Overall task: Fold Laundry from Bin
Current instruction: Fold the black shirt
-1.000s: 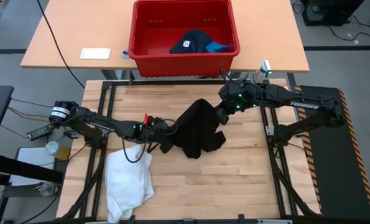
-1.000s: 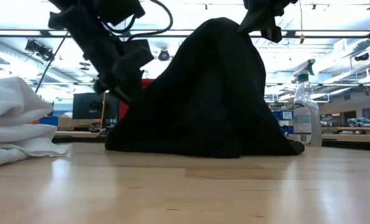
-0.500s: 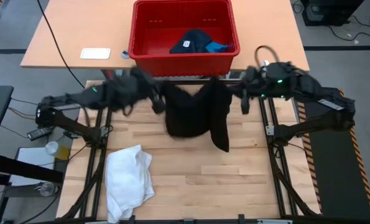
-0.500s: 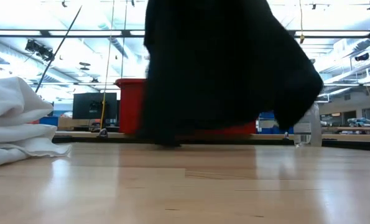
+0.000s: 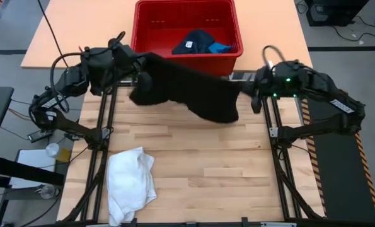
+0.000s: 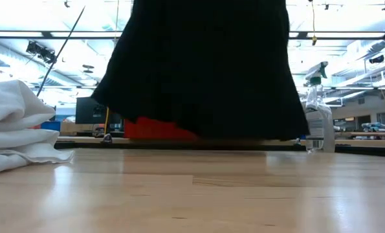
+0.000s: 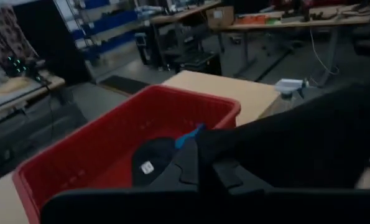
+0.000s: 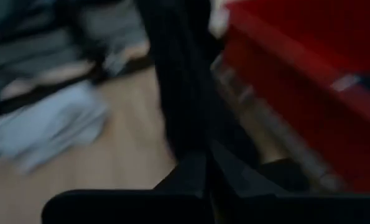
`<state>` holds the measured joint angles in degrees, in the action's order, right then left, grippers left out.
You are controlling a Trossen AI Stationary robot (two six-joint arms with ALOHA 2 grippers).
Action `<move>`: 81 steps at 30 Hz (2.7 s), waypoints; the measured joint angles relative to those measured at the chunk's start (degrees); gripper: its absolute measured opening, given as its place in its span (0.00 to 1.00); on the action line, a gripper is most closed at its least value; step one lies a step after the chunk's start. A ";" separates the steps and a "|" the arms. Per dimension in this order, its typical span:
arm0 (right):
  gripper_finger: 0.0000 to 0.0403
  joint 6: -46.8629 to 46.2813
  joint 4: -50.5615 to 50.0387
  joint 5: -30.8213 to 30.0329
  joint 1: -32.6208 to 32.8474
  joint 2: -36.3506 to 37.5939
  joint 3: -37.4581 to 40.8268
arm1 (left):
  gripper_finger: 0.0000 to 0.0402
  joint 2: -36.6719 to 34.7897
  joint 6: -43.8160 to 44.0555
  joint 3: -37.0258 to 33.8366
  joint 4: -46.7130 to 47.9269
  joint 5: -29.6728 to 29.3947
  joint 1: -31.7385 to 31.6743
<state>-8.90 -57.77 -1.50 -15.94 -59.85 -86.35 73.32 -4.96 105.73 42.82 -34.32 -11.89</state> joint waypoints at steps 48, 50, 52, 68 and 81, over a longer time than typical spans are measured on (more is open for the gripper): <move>0.03 4.20 -25.52 -13.08 1.20 -5.82 -11.47 | 0.00 5.91 -8.28 2.72 15.61 21.11 1.75; 0.03 2.37 -27.16 -8.81 2.01 -6.01 -10.64 | 0.00 6.32 -5.04 0.86 20.24 24.56 3.41; 0.03 0.64 -28.10 -4.76 2.98 -6.15 -7.37 | 0.00 6.80 -0.81 -3.16 21.14 26.94 5.61; 0.10 -9.27 -13.18 28.56 12.67 -6.29 33.64 | 0.03 7.45 24.73 -50.86 -20.81 40.13 21.46; 0.59 -11.35 -16.52 28.32 15.78 -6.26 23.34 | 0.58 6.55 25.32 -39.90 -16.36 49.27 21.32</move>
<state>-20.26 -74.29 26.82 -0.16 -66.11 -63.01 79.87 20.36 65.84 26.46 14.95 9.43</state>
